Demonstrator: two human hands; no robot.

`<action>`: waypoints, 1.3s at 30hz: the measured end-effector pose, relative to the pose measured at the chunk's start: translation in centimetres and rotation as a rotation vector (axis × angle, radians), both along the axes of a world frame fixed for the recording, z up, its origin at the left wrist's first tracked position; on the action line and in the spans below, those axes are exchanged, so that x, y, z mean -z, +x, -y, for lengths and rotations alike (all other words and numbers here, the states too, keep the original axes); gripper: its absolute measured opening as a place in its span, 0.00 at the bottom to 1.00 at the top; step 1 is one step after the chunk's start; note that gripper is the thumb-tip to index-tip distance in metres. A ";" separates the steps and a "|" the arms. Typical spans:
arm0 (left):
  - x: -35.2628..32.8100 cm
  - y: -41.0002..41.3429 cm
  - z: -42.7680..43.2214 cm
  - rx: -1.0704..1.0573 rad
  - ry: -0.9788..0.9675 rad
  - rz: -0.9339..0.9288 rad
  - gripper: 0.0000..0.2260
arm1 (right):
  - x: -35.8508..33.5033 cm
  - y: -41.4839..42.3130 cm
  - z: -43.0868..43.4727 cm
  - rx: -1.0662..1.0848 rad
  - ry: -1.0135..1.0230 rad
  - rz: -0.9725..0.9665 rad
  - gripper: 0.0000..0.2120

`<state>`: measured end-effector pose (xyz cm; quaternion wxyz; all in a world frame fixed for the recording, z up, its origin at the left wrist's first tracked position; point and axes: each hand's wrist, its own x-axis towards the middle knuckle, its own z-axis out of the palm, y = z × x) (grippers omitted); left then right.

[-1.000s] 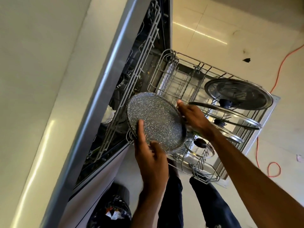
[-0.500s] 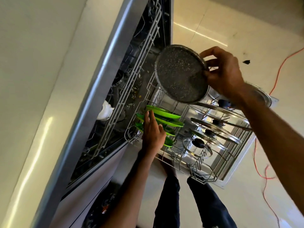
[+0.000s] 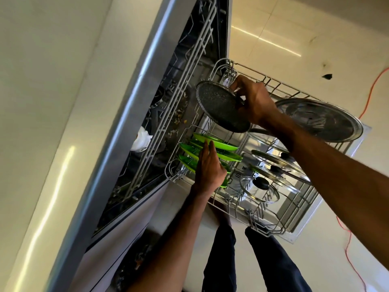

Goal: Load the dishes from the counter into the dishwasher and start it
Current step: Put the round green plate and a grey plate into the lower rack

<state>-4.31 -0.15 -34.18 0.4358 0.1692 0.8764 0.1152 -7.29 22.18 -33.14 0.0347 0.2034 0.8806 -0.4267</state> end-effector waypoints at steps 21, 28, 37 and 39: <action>-0.1 1.2 1.1 -0.069 -0.028 0.048 0.38 | 2.1 1.8 1.5 -0.101 0.060 -0.064 0.18; -0.3 1.4 1.2 -0.104 -0.015 0.045 0.37 | 5.4 2.4 2.9 -0.098 0.025 0.116 0.16; -0.5 1.1 1.8 -0.123 0.005 0.022 0.34 | 7.0 4.0 2.8 -0.043 -0.029 0.175 0.17; -0.8 1.1 2.1 -0.136 0.020 0.005 0.33 | 6.5 4.3 3.1 -0.029 -0.027 0.171 0.23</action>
